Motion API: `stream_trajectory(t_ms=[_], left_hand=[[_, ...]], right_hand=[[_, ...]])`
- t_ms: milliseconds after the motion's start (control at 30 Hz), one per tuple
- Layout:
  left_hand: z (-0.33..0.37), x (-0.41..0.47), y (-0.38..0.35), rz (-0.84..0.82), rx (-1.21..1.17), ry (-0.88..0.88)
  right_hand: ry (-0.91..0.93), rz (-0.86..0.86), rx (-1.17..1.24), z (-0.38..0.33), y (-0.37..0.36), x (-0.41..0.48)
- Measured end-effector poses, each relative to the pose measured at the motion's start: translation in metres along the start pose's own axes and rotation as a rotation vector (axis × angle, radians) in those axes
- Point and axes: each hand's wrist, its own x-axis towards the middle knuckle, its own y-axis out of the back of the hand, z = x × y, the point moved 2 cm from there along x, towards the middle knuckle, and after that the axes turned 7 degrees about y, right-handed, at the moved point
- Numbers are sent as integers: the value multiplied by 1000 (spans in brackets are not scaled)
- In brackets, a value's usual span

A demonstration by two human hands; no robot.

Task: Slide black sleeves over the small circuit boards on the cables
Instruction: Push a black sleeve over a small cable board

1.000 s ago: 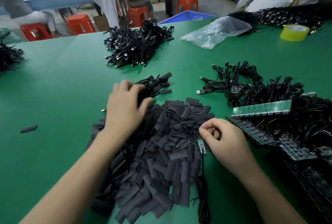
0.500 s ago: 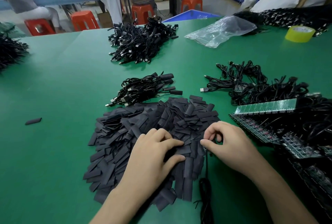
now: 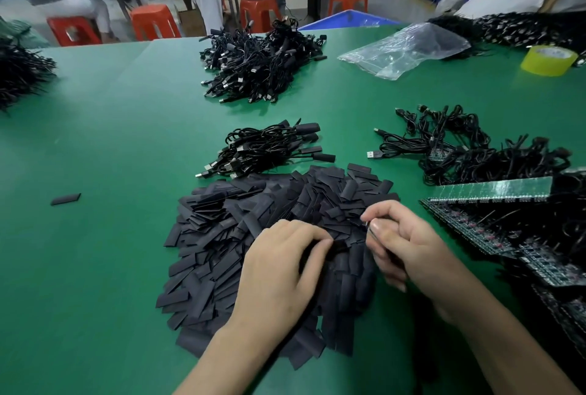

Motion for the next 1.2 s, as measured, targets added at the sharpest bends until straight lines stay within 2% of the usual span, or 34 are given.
stream_trajectory(t_ms=[100, 267, 500, 600, 667, 767, 800, 1000, 1200], left_hand=[[-7, -3, 2, -61, -161, 101], [-13, -3, 8, -102, -369, 170], [-14, -3, 12, -39, -184, -26], [-15, -2, 12, 1, -198, -31], [-17, -1, 13, 46, -243, -5], [-21, 2, 16, 76, -313, 53], [-22, 2, 17, 77, -323, 67], [-27, 2, 15, 61, -377, 125], [-29, 2, 15, 31, -410, 135]], right_hand=[[-35, -69, -55, 7, -14, -1], [73, -100, -276, 7, -25, -3], [113, -25, -283, 9, -27, -3], [123, -51, -292, 8, -28, -4], [81, -109, -165, 9, -29, -3], [-125, -107, 174, 9, -30, 5], [-134, -102, 194, 9, -28, 5], [13, -112, 27, 4, -23, -2], [61, -54, -49, 3, -25, -3]])
